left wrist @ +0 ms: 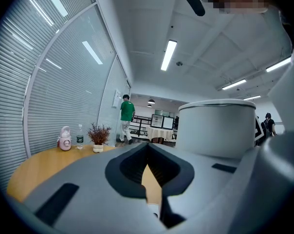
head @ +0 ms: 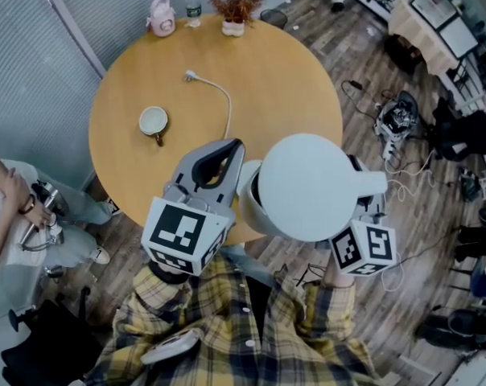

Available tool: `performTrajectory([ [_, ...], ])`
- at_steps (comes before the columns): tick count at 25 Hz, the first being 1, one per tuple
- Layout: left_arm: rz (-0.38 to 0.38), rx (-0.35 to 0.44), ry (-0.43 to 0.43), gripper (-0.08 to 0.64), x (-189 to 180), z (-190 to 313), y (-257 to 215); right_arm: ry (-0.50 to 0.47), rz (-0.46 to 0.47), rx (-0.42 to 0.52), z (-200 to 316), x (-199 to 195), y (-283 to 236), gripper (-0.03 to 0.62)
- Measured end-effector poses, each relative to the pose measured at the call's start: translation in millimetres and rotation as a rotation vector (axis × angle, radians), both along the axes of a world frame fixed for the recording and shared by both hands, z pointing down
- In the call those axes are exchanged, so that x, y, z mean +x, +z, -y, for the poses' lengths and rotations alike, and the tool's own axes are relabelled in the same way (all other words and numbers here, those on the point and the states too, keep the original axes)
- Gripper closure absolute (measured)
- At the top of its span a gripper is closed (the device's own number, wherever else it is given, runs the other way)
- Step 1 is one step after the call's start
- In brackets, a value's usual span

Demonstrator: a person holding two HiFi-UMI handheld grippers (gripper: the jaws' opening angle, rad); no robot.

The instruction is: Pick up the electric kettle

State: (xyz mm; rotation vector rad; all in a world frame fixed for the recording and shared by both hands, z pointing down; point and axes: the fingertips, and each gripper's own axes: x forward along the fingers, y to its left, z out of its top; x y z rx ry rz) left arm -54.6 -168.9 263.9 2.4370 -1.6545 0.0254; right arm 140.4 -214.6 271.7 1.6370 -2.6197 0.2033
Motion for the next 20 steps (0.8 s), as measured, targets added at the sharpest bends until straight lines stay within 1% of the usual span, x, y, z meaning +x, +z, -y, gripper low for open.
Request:
performTrajectory([
  [9, 0.002, 0.002, 0.010, 0.557, 11, -12, -4, 0.000, -0.002, -0.001, -14, 7, -4, 0.535],
  [20, 0.018, -0.002, 0.015, 0.557, 3, -2, 4, 0.002, 0.002, 0.003, -3, 3, 4, 0.535],
])
